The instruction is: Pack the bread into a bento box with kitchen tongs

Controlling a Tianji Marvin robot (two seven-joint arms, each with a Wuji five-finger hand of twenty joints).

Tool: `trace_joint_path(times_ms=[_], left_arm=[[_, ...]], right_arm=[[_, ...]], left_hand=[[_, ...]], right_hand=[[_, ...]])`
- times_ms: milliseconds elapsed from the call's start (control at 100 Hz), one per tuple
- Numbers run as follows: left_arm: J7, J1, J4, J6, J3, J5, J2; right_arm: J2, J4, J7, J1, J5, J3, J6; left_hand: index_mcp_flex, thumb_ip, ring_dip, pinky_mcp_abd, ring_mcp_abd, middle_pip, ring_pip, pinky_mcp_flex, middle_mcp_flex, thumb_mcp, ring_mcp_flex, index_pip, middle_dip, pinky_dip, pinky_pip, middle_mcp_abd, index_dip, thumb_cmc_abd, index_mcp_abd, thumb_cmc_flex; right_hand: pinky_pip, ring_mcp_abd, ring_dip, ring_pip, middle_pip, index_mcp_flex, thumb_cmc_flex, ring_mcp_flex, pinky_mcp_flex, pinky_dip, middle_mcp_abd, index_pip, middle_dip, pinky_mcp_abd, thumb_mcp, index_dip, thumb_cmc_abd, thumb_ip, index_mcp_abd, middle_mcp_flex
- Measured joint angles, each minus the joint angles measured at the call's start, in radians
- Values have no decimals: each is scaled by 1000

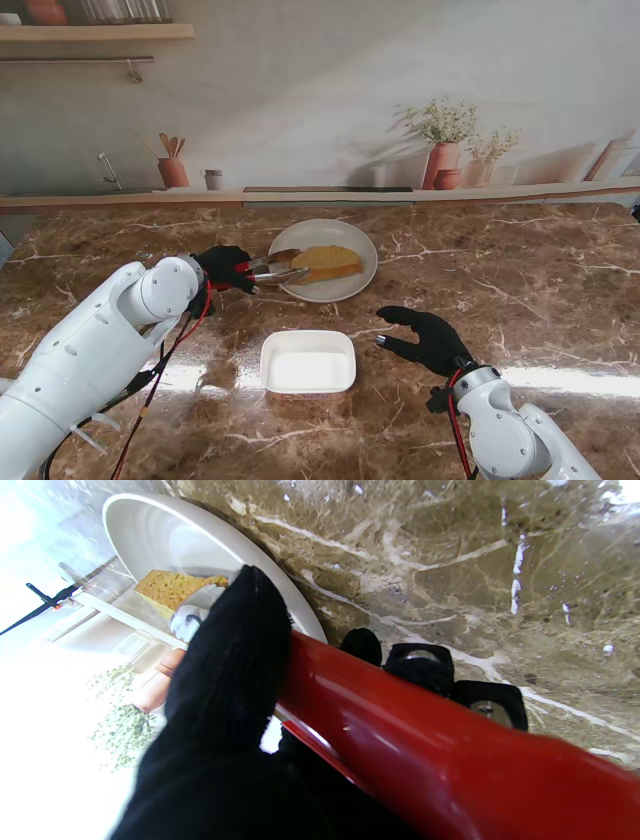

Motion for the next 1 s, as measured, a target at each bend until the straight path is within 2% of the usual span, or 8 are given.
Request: trace_joint_path(times_ms=[270,490,730,1000], left_arm=[[-6,45,-56,-16,-59,9,3],[-28,130,-167,-45,-149,58,16],[-109,262,-331,-118,-291,126,40],[-180,452,-514,-220,-459,169,65]], right_arm=[[0,-1,-1,0,-1,-1,0],[0,-3,-2,0,-6,1,1],[0,-17,-6,-7,-23,15,7],[-1,-30,-16,-15,-37,30,21]], left_hand=[[0,0,1,1,0,5,0,0,0,0,0,0,11,11,2,-1,21,0,0,0],[0,0,2,2,0,11,1,0,0,0,0,0,12,12,8,-1,31,0,0,0],[0,0,2,2,0,11,1,0,0,0,0,2,12,16,9,-2,33,0,0,0],[0,0,6,2,0,12,2,2,10,0,1,16,12,19,9,-3,43,0,-1,0]], right_hand=[[0,0,0,0,0,0,0,0,0,9,0,0,0,0,0,0,0,0,0,0],[0,0,0,0,0,0,0,0,0,9,0,0,0,0,0,0,0,0,0,0],[0,0,0,0,0,0,0,0,0,10,0,0,0,0,0,0,0,0,-9,0],[0,0,0,0,0,0,0,0,0,10,0,0,0,0,0,0,0,0,-9,0]])
